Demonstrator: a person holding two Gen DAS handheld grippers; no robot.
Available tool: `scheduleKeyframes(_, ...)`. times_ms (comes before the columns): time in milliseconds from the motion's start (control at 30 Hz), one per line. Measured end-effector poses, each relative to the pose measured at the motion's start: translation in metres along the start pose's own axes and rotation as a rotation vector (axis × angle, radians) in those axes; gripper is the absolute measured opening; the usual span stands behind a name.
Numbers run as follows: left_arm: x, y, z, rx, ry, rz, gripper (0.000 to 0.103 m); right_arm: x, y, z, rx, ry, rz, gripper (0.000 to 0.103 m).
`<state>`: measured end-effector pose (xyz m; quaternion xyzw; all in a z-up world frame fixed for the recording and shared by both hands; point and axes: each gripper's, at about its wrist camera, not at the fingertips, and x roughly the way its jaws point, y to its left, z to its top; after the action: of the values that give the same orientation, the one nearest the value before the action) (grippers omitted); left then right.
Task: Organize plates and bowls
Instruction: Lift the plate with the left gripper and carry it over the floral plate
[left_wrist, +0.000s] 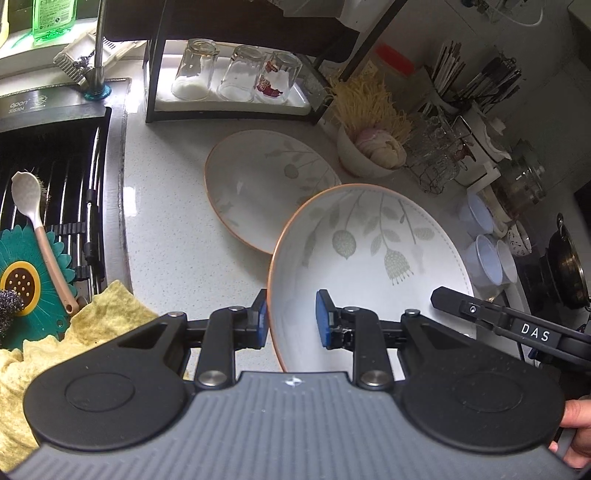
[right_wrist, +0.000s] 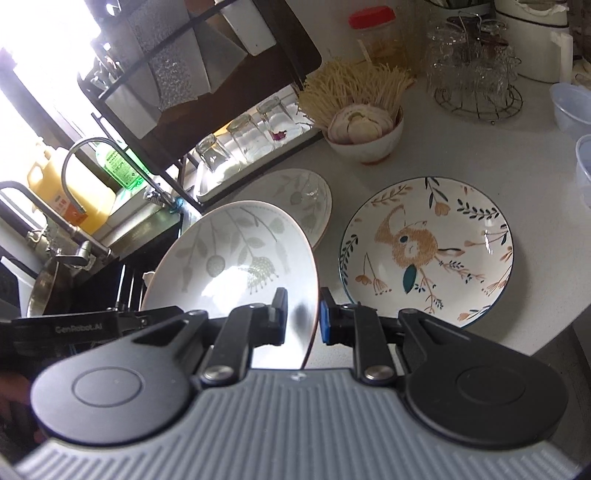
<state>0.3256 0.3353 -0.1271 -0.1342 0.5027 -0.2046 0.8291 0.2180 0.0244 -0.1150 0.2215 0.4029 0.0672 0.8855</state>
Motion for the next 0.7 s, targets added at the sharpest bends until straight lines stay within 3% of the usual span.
scheduleKeyframes(400, 0.046, -0.054, 0.02, -0.003, 0.019, 0.005, 0.029, -0.005, -0.052, 0.037, -0.032, -0.019, 0.001, 0.02)
scheduleKeyframes(700, 0.096, -0.076, 0.024, -0.09, 0.071, 0.021, 0.029, 0.019, -0.097, 0.057, -0.078, 0.036, -0.01, 0.02)
